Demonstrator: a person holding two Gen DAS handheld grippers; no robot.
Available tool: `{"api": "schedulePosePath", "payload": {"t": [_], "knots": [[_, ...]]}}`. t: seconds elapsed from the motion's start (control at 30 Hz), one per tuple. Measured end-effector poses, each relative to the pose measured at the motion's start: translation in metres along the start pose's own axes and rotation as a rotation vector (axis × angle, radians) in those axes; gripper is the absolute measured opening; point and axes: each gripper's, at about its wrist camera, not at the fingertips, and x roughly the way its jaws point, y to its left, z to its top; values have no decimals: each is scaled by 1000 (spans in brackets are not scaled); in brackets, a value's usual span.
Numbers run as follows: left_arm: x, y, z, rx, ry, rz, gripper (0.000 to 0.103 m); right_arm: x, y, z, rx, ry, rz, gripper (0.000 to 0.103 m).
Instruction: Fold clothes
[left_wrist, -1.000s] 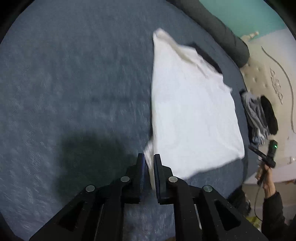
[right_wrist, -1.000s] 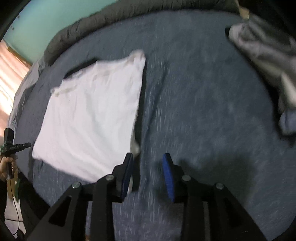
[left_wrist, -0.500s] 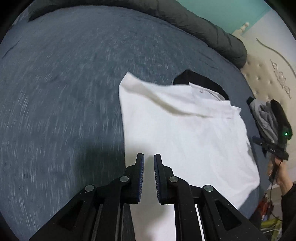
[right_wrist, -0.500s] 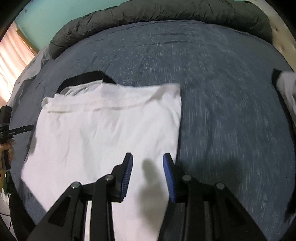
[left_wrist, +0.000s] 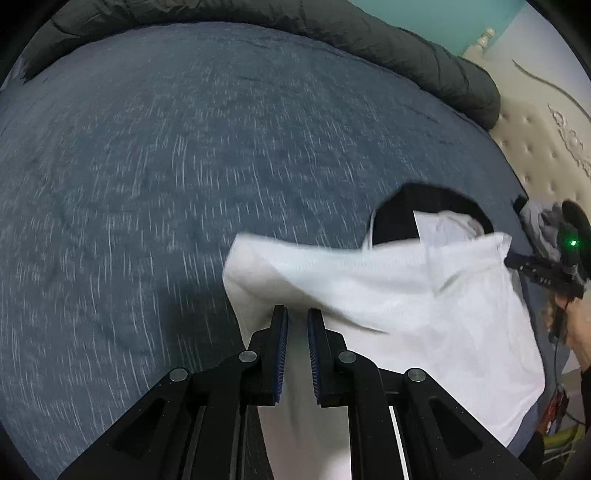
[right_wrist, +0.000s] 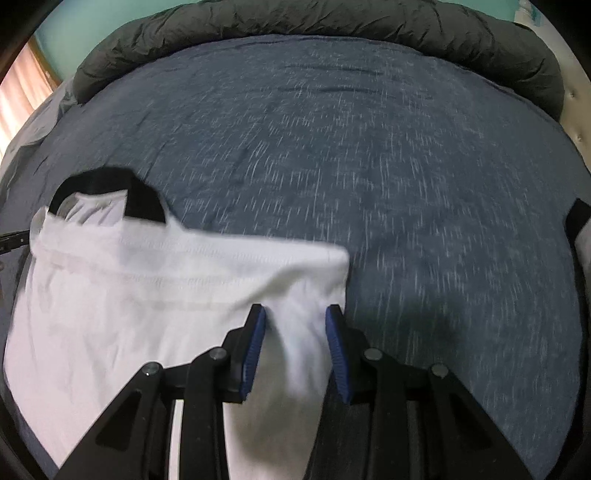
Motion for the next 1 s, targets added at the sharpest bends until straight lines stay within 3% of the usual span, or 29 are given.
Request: {"api": "schedulePosePath", "payload": {"t": [0.1,0.23,0.4,0.43,0.47,0.5,0.57,0.77,0.93,1.0], "knots": [[2,11,11,-39,-17,7,12,8,-3,13,10,-16,-28,34],[3,25,24,-97,-43,14,12,13,-14,25,47,-31,-133,34],[-9,37,29,-154,-100,27,12,4,-46,25,201,-69,-67,34],[-13,38,29,-152,-109,33,15,1,-49,23,206,-77,-51,34],[-17,38,28,-149,-115,32,24,-3,-52,22,209,-83,-31,36],[-21,38,26,-147,-119,19,35,-7,-55,19,217,-96,1,44],[-28,40,19,-143,-120,-8,45,-16,-61,12,230,-128,55,58],[-24,44,4,-98,-83,-24,45,-12,-59,-6,180,-87,67,58],[-13,41,-2,-87,-65,-32,45,0,-41,5,128,-72,70,57],[-12,43,-3,-83,-70,-39,44,6,-34,4,106,-56,60,38]]}}
